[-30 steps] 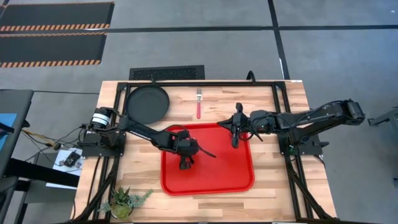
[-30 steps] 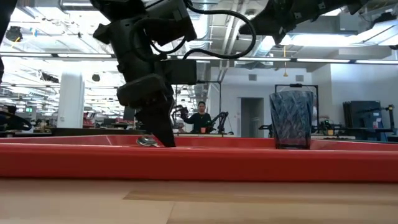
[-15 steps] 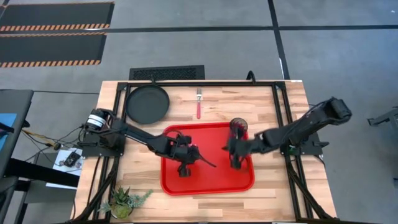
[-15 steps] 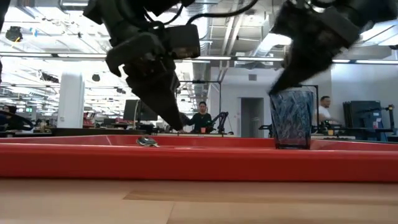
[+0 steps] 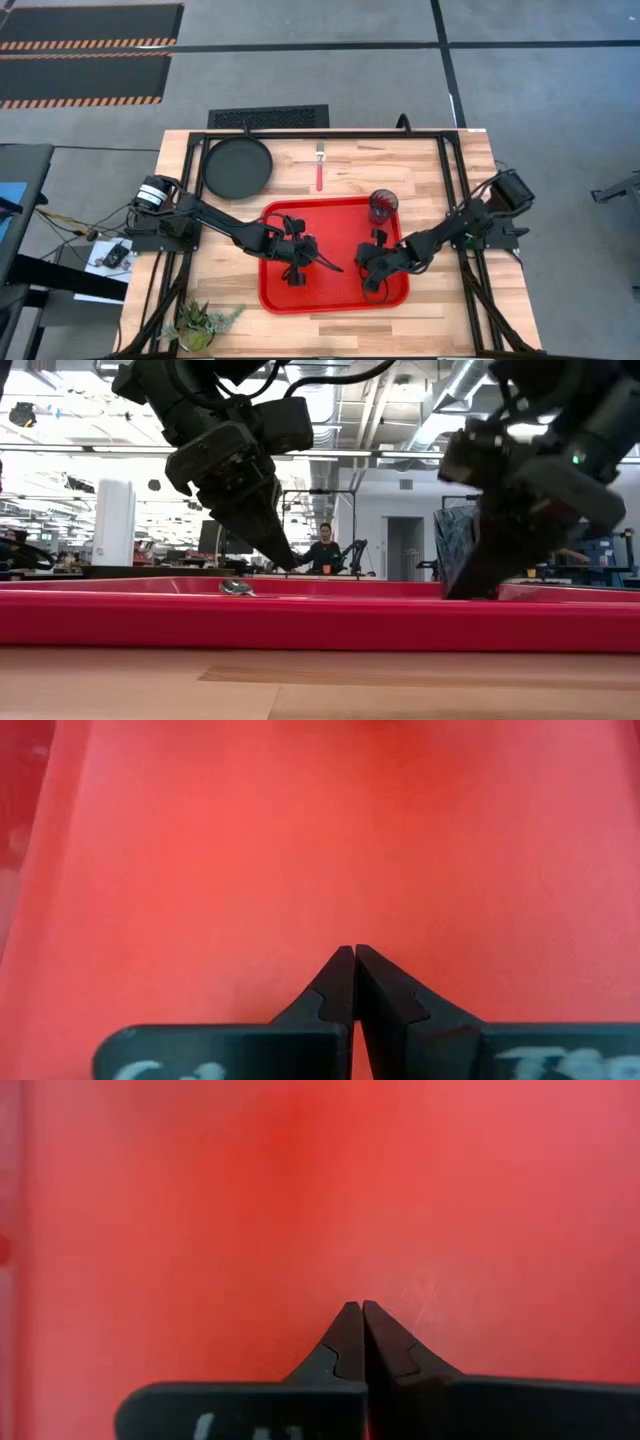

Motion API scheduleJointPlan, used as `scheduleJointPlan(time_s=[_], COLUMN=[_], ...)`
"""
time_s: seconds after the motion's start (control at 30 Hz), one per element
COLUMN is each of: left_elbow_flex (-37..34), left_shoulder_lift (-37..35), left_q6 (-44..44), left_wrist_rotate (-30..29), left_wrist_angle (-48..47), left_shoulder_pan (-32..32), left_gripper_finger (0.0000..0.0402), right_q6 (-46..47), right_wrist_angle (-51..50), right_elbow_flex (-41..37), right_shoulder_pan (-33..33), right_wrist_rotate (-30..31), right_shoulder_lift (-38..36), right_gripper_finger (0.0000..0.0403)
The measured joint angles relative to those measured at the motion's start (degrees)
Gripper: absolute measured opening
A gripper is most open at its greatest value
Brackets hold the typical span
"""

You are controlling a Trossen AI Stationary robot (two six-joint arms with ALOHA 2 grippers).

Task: Pick and place plate/cup/fork/spoon on tray
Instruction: Put the black spoon to the left of the red serving tray

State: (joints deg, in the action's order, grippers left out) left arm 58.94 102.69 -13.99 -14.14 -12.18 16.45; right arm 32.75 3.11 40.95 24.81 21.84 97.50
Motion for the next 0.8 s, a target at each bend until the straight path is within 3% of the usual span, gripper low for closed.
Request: scheduleJointPlan(time_s=[0.53,0.8], left_elbow_flex=[0.0,0.02], left_shoulder_lift=[0.11,1.89], left_q6=[-0.12,0.03], left_wrist_rotate=[-0.05,0.44], left_wrist_angle=[-7.45,-6.21], left_shoulder_pan=[-0.21,-2.8], left_gripper_finger=[0.0,0.0], right_q6=[3.16,3.38], right_wrist_angle=[2.19,2.3], right_elbow_flex=[0.13,0.07], right_shoulder_pan=[-0.58,-0.58], right_wrist_rotate=[-1.98,-2.14], right_shoulder_lift=[2.78,2.83], right_gripper_finger=[0.0003,0.0003])
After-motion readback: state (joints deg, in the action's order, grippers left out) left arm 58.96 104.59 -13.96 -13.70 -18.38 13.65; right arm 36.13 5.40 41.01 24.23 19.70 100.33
